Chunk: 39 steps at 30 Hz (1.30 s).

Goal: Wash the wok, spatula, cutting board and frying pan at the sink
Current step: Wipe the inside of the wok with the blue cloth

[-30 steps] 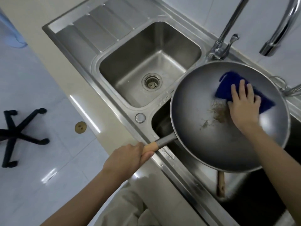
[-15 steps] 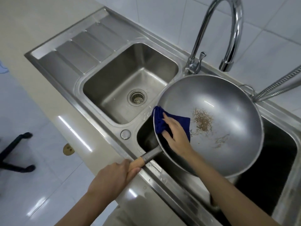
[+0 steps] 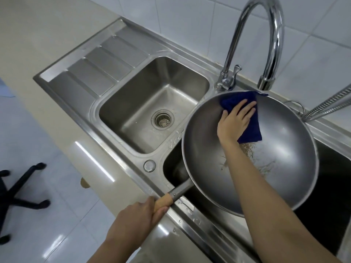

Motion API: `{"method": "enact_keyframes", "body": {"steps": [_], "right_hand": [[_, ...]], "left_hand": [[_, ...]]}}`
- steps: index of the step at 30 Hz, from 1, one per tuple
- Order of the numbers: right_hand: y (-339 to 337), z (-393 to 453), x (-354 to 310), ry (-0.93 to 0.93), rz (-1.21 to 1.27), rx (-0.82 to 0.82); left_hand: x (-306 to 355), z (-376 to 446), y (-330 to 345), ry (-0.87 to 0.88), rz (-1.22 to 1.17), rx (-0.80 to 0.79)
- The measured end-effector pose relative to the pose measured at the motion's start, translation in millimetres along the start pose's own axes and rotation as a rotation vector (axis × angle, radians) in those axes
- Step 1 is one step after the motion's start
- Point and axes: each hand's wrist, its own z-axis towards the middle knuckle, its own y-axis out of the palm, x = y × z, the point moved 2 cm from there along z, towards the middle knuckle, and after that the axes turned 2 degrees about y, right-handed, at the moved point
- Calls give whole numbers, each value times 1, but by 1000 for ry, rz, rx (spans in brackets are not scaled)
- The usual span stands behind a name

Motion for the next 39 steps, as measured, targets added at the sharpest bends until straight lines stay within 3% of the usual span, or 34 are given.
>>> {"method": "enact_keyframes", "body": {"steps": [4,10,13,15,19,22,27,32,36,39], "right_hand": [[-11,-11,-12,-131,-10,-6],[-14,-90,-14,-768,286,-148],[-14,-99,7,-975,152,-236],[-11,-86,9,-940,-42,-219],[-11,-27,25,-629,-405,-114],[-29,4,55,-430,-502,-91],[-42,-20,78,-247,-439,-173],[-30,-87,61,-142,-182,-304],[-28,-131,37,-244,56,-419],[-31,-142,42,-371,48,-438]], "left_hand": [[3,0,-1,26,12,-5],[3,0,-1,41,25,17],[2,0,0,41,9,36],[1,-1,1,31,-10,24],[0,2,0,30,-26,35],[-2,2,0,30,-9,29],[-1,3,1,44,28,44],[5,-1,1,53,62,67],[6,-2,-3,71,47,79],[5,-2,-4,87,48,84]]}}
